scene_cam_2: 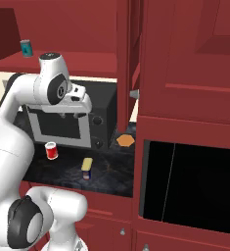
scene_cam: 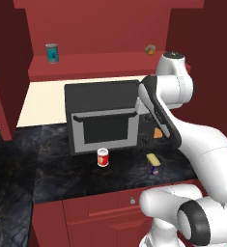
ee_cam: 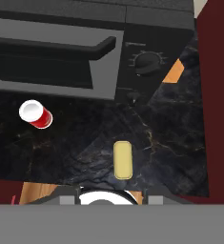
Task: Pick the cans from the counter and place them in their designated side in the cabinet.
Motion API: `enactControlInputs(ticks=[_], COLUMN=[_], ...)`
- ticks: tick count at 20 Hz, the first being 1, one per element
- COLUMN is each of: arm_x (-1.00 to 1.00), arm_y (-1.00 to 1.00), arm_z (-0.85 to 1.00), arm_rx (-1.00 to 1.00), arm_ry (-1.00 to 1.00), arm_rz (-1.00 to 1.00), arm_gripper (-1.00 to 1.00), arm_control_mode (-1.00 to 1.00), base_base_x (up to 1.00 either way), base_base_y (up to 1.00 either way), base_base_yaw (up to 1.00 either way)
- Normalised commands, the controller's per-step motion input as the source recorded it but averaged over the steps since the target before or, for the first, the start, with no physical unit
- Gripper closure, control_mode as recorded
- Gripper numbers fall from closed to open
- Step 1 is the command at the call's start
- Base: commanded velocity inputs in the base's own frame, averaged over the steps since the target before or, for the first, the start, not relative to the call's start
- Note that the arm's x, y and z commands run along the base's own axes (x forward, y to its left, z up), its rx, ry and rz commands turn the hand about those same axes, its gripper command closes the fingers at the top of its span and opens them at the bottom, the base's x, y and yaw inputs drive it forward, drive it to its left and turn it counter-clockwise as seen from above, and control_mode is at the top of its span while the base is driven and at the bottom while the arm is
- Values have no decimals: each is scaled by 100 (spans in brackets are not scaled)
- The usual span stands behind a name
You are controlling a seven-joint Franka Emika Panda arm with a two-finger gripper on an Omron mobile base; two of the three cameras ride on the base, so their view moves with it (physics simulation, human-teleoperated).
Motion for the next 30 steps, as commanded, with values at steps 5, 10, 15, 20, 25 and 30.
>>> enactControlInputs(ticks=[5,10,15,20,25,30], arm_x=[-3,-16,-12,-8,-6,-6], arm_y=[0,-3,-3,-2,-5,-6], arm_z=[0,-2,-6,-12,-12,-12], arm_rx=[0,0,0,0,0,0], arm_ry=[0,0,0,0,0,-1], arm_rz=[0,-1,-1,0,0,0], arm_gripper=[-100,-100,-100,-100,-100,-100], arm_control_mode=[-100,-100,-100,-100,-100,-100], base_base_x=[0,0,0,0,0,0], base_base_y=[0,0,0,0,0,0], base_base_yaw=[0,0,0,0,0,0])
